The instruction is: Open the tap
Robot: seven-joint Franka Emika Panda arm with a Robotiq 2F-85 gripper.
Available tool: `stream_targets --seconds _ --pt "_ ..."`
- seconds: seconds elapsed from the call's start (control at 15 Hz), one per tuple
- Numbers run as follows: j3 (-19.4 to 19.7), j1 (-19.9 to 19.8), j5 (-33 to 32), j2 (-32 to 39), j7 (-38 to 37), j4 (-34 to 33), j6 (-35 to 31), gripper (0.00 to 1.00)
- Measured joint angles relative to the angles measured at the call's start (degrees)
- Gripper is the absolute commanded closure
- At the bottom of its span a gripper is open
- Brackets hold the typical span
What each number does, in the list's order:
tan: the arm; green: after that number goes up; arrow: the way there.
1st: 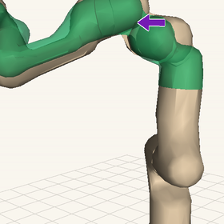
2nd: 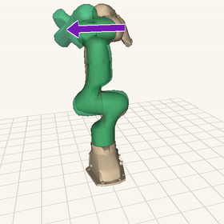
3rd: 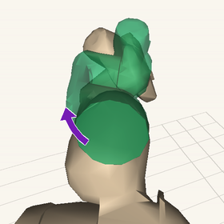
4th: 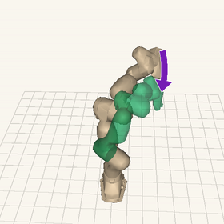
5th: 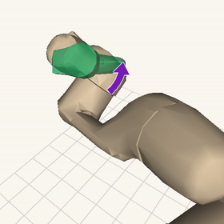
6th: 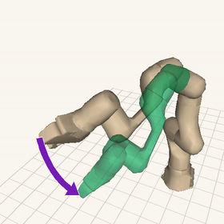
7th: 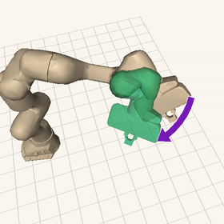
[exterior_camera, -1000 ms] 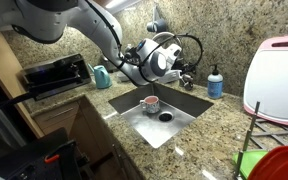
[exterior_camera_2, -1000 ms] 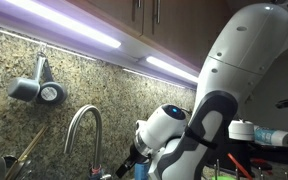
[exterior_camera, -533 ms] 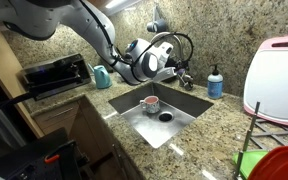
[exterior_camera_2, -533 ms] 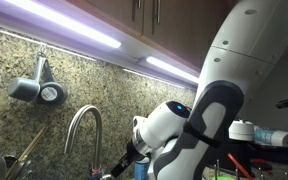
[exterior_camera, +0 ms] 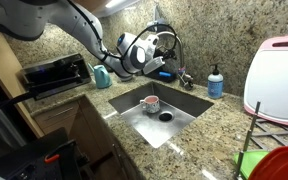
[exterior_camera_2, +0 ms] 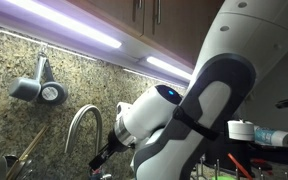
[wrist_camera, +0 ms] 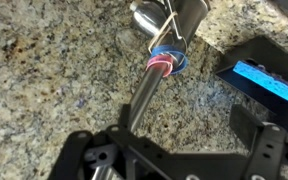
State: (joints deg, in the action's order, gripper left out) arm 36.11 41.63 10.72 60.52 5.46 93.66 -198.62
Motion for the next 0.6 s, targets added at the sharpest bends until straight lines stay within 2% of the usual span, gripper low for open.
stream_targets --seconds 0.6 --pt "8.44 6.78 10.12 1.52 -0.27 0.22 0.11 0.00"
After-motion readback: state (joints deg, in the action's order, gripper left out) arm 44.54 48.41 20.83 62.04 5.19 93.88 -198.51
